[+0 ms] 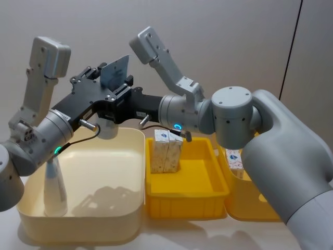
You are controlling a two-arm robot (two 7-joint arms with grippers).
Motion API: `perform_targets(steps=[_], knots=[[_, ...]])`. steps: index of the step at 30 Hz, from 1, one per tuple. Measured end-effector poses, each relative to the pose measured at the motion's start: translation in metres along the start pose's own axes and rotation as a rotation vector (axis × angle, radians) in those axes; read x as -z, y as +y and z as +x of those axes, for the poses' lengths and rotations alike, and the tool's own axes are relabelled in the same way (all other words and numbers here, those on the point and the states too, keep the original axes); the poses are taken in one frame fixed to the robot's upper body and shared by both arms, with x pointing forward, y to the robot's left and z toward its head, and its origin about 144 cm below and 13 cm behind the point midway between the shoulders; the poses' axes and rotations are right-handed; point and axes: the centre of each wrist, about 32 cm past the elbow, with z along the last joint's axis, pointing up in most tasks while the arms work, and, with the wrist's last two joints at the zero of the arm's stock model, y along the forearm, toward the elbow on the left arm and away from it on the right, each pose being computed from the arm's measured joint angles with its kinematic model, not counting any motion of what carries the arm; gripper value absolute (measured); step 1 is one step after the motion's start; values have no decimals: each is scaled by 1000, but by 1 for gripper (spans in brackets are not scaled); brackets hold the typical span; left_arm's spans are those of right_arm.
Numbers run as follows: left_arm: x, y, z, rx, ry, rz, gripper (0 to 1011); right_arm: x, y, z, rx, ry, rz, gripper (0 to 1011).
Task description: Bimanual collaborative sorting of washing and personal care products
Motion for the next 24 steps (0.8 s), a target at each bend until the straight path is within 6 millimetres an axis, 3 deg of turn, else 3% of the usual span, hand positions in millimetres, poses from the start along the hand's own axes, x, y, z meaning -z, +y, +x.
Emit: perform_targets(steps=[1, 3, 11, 24], knots=[[0, 0, 0, 0, 0, 0, 755, 0, 0, 0, 7, -2, -1, 507], [0, 0, 0, 0, 0, 0, 772, 0, -1, 0, 15, -7, -2, 492], [0, 0, 0, 0, 0, 0, 1003, -1, -5, 3, 84, -31, -25, 453], [0, 0, 0, 0, 0, 0, 1003, 1, -21, 16, 256, -57, -98, 440]])
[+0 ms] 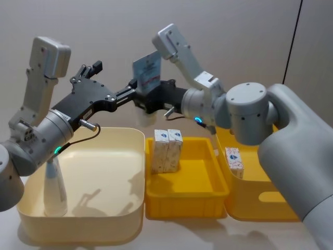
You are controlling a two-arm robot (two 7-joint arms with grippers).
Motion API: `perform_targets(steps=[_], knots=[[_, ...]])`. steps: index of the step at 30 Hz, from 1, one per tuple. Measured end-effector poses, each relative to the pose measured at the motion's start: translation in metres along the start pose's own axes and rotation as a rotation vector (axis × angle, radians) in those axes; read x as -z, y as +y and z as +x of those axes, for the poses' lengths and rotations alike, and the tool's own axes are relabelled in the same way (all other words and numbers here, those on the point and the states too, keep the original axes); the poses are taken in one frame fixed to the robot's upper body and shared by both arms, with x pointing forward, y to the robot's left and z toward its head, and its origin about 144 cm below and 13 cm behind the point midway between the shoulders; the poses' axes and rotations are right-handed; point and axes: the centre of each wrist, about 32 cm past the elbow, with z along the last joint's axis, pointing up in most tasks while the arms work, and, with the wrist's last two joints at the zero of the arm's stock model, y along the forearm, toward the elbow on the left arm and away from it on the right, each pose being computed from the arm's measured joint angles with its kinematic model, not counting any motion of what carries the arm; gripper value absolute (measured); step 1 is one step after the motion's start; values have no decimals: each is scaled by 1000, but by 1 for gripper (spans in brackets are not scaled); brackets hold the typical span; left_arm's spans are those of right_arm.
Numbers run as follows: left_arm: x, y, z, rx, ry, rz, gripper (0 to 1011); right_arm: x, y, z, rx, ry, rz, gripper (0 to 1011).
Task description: Bimanual collaborative sorting of washing and personal care products
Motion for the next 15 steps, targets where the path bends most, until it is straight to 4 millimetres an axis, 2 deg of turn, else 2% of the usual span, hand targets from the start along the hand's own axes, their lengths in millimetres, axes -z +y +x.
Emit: perform_targets(steps=[15], knots=[[0, 0, 0, 0, 0, 0, 1003, 3, -20, 31, 200, -18, -102, 440]])
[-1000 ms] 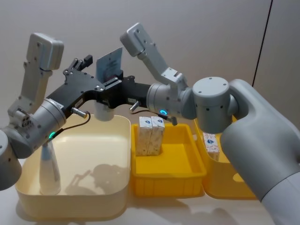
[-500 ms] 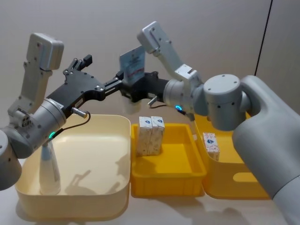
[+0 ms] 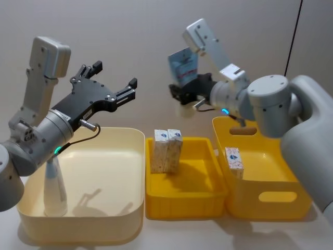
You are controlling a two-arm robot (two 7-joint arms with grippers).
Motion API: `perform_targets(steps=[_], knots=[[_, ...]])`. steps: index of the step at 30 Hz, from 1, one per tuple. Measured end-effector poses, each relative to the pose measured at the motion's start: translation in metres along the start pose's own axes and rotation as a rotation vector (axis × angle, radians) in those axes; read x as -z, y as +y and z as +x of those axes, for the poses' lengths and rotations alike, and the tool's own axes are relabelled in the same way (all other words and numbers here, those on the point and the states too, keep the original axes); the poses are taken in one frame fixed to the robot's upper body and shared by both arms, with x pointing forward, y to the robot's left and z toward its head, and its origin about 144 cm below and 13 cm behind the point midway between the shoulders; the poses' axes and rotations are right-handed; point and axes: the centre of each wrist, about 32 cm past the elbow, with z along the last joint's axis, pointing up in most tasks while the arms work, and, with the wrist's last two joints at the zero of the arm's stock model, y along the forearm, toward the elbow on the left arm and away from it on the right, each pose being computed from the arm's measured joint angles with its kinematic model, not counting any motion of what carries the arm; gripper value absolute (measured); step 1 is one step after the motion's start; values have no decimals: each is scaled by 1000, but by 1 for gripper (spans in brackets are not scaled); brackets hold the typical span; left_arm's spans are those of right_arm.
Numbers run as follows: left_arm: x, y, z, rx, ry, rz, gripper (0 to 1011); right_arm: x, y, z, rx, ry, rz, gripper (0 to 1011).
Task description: Bimanual collaborative sorting of washing and personal care products
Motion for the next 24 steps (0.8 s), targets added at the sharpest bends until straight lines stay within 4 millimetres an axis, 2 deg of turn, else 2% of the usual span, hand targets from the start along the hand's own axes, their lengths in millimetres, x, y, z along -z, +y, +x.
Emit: perform_targets(steps=[11, 13, 15, 24], knots=[[0, 0, 0, 0, 0, 0, 1003, 3, -16, 37, 139, 2, -114, 440], [0, 0, 0, 0, 0, 0, 1003, 3, -21, 50, 172, 12, -155, 440], [0, 0, 0, 0, 0, 0, 1003, 4, -22, 53, 180, 16, -169, 440], [0, 0, 0, 0, 0, 0, 1003, 4, -37, 94, 238, 74, -304, 440]])
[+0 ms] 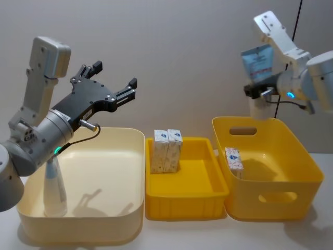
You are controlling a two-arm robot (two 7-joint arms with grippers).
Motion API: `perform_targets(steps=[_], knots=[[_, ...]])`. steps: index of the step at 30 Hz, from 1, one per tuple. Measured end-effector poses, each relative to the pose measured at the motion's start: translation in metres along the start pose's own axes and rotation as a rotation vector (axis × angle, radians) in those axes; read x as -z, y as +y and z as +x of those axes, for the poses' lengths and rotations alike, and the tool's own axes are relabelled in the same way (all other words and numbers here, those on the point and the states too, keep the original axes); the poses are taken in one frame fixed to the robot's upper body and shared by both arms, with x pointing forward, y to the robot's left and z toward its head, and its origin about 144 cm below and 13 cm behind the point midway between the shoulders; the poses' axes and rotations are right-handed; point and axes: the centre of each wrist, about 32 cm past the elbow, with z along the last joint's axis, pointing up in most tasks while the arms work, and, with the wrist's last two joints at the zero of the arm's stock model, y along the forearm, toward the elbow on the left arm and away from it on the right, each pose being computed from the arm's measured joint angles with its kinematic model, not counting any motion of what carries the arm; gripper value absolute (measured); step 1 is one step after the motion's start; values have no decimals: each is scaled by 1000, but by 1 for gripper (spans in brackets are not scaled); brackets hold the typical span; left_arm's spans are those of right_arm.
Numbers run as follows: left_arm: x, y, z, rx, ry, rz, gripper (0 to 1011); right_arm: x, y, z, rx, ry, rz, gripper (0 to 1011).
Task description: Bimanual collaborative sorting of washing and personal care products
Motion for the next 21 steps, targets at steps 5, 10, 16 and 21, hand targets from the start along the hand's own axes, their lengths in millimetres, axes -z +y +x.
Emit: perform_targets(steps=[5, 10, 16, 21], knots=[[0, 0, 0, 0, 0, 0, 1003, 0, 1, 22, -15, 42, -76, 440], [0, 0, 0, 0, 0, 0, 1003, -1, 4, 36, -53, 80, -123, 439], [0, 0, 0, 0, 0, 0, 1003, -2, 9, 43, -105, 113, -152, 439], [0, 0, 0, 0, 0, 0, 1003, -3, 12, 45, -130, 126, -164, 440]])
